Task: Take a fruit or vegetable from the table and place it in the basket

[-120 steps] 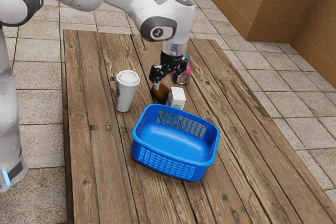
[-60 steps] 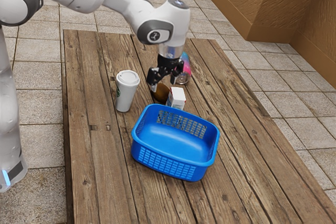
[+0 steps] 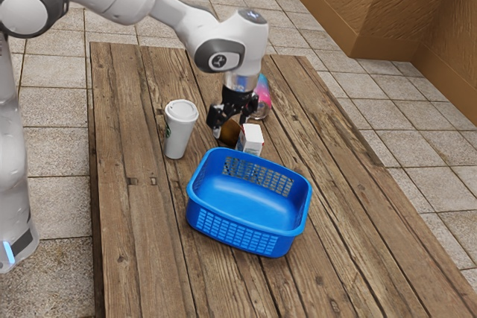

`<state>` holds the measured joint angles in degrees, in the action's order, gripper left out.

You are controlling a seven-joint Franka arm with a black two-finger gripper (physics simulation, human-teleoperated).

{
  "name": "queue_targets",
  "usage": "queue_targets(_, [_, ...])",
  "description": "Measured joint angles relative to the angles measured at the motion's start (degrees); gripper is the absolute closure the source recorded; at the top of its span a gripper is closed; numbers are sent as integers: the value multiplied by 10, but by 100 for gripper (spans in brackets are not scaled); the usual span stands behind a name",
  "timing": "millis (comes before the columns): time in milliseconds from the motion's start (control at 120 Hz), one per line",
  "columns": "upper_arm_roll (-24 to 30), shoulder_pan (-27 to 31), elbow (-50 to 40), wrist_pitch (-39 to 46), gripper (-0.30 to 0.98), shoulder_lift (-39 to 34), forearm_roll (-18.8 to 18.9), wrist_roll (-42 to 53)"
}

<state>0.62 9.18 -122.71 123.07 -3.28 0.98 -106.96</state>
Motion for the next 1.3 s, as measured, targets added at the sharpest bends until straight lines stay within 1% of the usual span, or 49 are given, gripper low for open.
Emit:
queue_targets(392, [0,14,-2,17,1,18,-1,-1])
queue_targets(442, [1,15,-2,18,8,19,-1,-1])
queue_targets(592, [2,13,-2,20,35,20,-1,-1])
queue_targets(650, [2,12,-2,20,41,20,-2,-1])
queue_targets(783, [2,9,-2,18,40,15,-3,1])
queue_targets(967, [0,7,3,10,41,-25,-3,3])
queue_targets(1067, [-12,8,5,7,42,-45,-3,4])
queue_targets(1200, [-13,9,53,-25,42,-72,-2,7])
queue_targets(1300, [-2,9,74,-56,42,-109,-1,8])
